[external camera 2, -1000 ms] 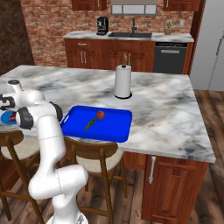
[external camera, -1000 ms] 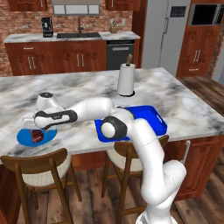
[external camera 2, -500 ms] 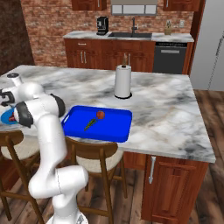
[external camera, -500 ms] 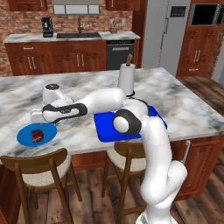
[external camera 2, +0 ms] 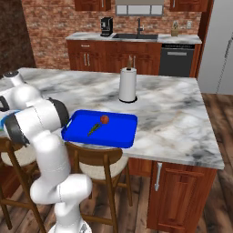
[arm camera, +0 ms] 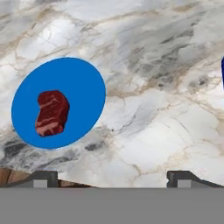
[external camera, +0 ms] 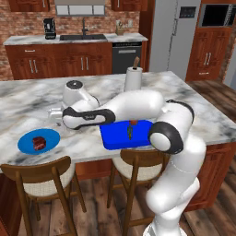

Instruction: Create a steak meal by picking up the steak and asparagus from the tray and placing them on the plate. Leave the apple on the tray.

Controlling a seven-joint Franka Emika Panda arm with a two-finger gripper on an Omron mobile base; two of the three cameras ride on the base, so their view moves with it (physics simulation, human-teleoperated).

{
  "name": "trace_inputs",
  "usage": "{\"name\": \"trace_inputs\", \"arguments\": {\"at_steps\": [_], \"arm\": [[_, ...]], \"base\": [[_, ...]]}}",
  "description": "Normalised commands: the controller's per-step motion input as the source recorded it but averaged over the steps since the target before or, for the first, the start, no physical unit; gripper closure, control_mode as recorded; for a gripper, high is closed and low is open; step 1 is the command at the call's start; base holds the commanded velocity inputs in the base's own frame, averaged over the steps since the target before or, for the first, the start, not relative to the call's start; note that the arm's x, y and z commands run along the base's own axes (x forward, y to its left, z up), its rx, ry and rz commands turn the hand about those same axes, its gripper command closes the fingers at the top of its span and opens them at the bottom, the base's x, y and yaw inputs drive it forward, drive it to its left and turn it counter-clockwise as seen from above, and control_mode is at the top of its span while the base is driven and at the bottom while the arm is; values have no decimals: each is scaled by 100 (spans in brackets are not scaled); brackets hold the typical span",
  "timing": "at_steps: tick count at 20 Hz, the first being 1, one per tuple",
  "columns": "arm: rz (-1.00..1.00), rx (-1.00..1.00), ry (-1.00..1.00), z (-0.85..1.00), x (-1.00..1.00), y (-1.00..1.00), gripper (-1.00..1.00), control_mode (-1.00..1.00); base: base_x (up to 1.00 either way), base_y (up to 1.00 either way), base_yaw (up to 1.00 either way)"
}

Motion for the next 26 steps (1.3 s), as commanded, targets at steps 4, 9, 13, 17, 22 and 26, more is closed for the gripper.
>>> {"name": "trace_inputs", "arguments": {"at_steps": [4,9,13,17,22,26], "arm": [[-3,0,0,56,-29,-94,-100,-100],[-7,0,0,26,-19,-100,-100,-100],[-5,-1,0,1,-10,-100,-100,-100],[-5,-5,0,-1,-8,-100,-100,-100],[-7,-7,3,-11,0,-99,-100,-100],[-10,-10,8,-19,0,-86,-100,-100]], "base": [[0,0,0],[0,0,0],[0,0,0],[0,0,0],[0,0,0],[0,0,0]]}}
